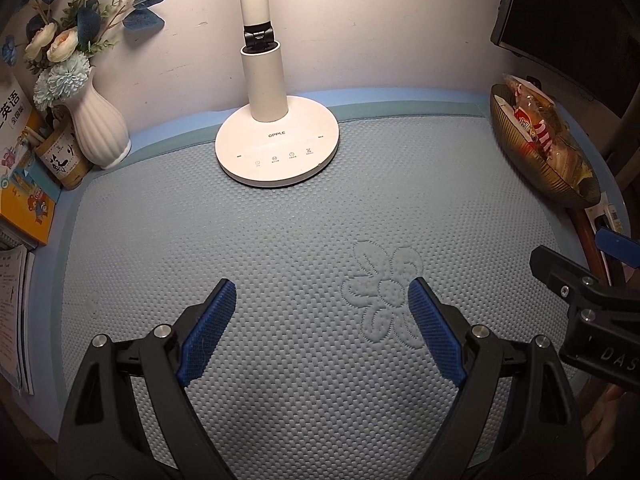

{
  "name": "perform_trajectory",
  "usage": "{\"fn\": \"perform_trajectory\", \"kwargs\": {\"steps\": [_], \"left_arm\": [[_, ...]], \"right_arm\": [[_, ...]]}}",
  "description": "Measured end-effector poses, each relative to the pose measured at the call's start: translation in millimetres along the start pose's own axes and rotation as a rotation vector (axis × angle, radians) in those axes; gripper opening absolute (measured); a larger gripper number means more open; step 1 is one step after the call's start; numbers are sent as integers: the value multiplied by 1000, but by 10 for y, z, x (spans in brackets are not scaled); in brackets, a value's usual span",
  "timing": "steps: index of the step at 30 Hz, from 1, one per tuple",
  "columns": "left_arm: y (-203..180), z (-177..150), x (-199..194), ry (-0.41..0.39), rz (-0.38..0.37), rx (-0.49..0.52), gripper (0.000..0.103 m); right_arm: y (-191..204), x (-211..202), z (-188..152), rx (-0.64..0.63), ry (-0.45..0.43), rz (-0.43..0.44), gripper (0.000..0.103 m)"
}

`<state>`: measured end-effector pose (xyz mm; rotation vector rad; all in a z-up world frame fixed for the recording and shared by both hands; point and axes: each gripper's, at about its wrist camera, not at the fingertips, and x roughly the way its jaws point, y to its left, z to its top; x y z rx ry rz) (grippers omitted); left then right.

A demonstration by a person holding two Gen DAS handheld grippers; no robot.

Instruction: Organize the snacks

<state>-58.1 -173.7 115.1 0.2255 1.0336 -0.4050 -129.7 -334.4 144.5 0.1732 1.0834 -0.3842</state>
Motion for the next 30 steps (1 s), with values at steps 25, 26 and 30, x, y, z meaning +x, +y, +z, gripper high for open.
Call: {"fn": "perform_trajectory", "kwargs": {"steps": [25,26,30], "left_arm": [[-27,28,76,34,-4,-2,91],[-69,38,77,32,-7,10,91],[-265,109,106,28,-19,58,92]], "right_arm": [[-17,56,-5,-7,7,-10,96],[-38,56,-2,0,8,-23,97],[-152,69,1,28,18,-68,97]]}}
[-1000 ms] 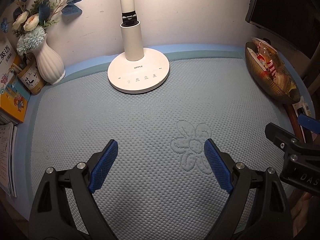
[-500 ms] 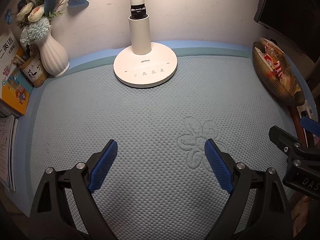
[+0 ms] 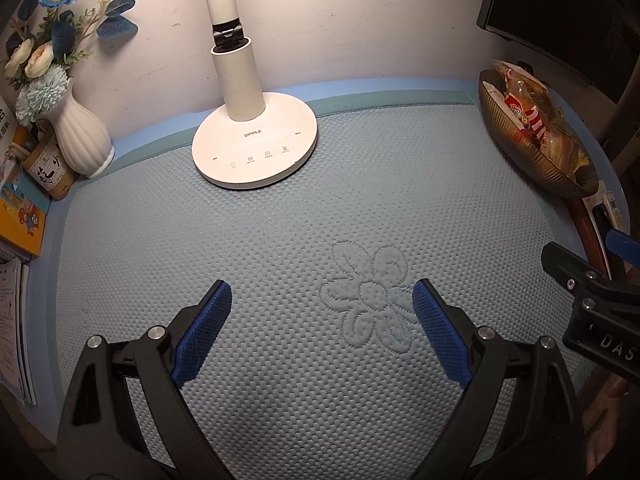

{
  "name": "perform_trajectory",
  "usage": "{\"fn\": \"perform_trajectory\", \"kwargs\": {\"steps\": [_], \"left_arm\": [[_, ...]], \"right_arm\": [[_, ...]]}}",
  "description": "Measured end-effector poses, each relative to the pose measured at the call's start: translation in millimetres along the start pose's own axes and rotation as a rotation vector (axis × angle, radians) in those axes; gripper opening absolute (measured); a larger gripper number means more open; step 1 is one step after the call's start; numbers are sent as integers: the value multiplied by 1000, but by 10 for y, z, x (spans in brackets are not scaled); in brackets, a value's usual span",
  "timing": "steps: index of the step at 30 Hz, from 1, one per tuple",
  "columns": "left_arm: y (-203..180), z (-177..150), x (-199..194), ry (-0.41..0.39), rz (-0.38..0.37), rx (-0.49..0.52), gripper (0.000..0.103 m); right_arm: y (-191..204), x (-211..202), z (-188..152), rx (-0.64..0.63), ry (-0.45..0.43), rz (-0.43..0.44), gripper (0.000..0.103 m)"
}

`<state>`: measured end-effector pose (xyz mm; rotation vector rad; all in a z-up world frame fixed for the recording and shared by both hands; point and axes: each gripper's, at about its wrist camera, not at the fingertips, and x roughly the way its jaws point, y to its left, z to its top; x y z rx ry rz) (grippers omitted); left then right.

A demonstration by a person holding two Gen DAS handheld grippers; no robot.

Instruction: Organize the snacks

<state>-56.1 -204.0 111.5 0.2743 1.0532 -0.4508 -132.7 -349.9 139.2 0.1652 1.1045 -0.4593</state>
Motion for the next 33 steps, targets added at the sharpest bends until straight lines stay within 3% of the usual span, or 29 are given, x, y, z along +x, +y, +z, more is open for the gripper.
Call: {"fn": "perform_trajectory", "kwargs": {"steps": [12,21,33], "left_arm": [[-513,329,-19,-56,28,137,97],[-500,254,81,-14,104,128,98],[-461,252,97,-18,117,89,98]], "right_arm": [[-417,-36,-6,116,-3,-71,97],[-498,40,-26,130,9,-56,97],[-456,103,76,86,11,-30,97]]}}
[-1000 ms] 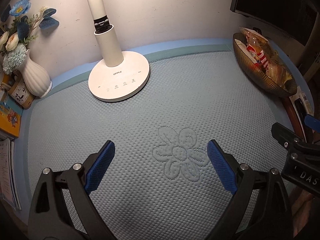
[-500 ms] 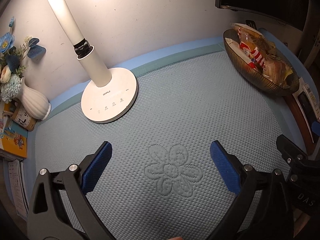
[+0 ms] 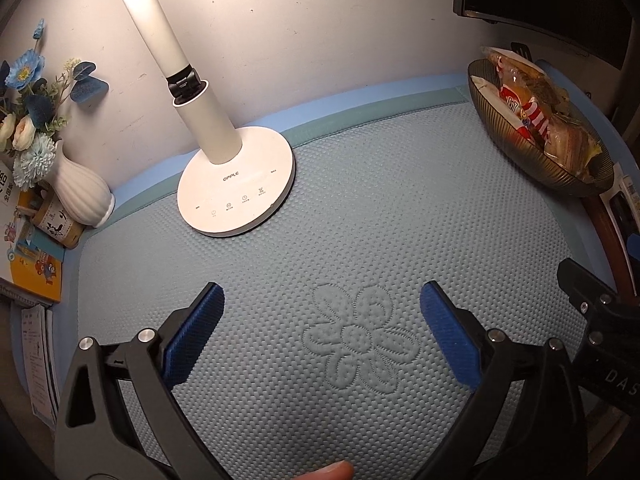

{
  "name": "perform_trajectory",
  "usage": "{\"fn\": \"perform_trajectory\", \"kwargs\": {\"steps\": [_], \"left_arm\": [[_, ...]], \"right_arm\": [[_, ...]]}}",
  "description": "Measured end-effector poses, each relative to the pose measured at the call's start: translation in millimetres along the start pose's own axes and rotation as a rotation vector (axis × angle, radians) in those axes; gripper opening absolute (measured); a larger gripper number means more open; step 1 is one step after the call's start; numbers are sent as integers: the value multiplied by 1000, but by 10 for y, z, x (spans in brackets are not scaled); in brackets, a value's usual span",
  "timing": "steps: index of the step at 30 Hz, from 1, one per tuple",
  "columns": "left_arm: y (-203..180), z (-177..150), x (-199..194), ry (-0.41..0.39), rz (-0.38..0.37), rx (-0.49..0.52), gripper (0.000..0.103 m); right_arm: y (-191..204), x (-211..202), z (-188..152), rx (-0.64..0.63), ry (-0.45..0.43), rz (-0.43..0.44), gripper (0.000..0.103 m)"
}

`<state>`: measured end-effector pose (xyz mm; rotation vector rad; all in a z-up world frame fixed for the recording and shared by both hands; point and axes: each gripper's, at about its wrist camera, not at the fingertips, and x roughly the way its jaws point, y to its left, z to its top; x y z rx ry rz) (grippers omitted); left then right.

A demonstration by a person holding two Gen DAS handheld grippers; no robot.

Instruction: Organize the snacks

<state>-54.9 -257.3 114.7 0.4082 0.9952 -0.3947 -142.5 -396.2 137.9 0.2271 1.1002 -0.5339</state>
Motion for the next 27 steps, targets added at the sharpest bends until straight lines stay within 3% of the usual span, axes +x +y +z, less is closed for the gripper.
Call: {"fn": "perform_trajectory", "kwargs": {"steps": [5,16,27], "left_arm": [[35,19,-38,-28,43,-15,98],[206,-32,-68,6,105,-67,100],[337,-118,-59,17,109,-105,100]], "right_arm": [[-3,30,26,-7,5,7,97],[44,37,53,-19,3,26,97],[171,-20,15,-49,-11,45,97]]}}
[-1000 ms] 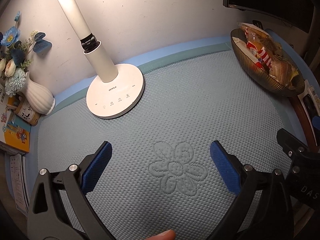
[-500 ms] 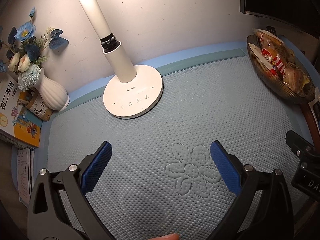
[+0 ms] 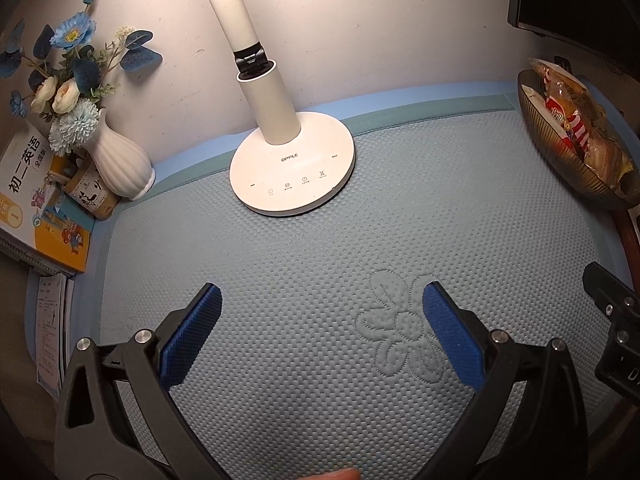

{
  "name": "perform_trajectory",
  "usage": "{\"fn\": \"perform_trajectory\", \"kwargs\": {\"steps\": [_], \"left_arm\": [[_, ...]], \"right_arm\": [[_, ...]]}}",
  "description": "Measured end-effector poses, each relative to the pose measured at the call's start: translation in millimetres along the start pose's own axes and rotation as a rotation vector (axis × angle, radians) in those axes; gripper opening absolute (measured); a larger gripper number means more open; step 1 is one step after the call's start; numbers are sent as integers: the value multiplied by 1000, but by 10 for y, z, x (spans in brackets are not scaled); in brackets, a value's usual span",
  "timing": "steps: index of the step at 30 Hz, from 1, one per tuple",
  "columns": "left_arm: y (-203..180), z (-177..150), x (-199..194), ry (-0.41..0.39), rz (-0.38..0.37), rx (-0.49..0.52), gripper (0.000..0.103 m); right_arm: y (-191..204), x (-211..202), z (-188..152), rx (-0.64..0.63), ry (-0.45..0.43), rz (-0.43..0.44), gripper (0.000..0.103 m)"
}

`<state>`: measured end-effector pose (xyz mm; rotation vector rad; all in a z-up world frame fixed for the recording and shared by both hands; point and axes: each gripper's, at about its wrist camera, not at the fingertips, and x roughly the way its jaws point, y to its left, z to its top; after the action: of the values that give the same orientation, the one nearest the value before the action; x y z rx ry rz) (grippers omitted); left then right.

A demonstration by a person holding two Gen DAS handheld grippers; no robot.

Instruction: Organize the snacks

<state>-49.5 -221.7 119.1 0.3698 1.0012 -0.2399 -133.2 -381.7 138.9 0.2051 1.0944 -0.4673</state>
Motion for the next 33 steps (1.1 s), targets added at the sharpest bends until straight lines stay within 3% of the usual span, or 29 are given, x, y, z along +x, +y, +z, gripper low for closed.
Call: {"fn": "perform_trajectory", "kwargs": {"steps": [11,24,33], "left_arm": [[288,-262,181,39,-5,-42,100],[777,-673,740,129,36,-118,100],[900,-835,872,97,37,-182,100]], "right_arm": [[237,92,-79,-60,10,31,97],[1077,471,-380,-244,37,118,97],[1376,695,-424,-271,50,135,98]]}}
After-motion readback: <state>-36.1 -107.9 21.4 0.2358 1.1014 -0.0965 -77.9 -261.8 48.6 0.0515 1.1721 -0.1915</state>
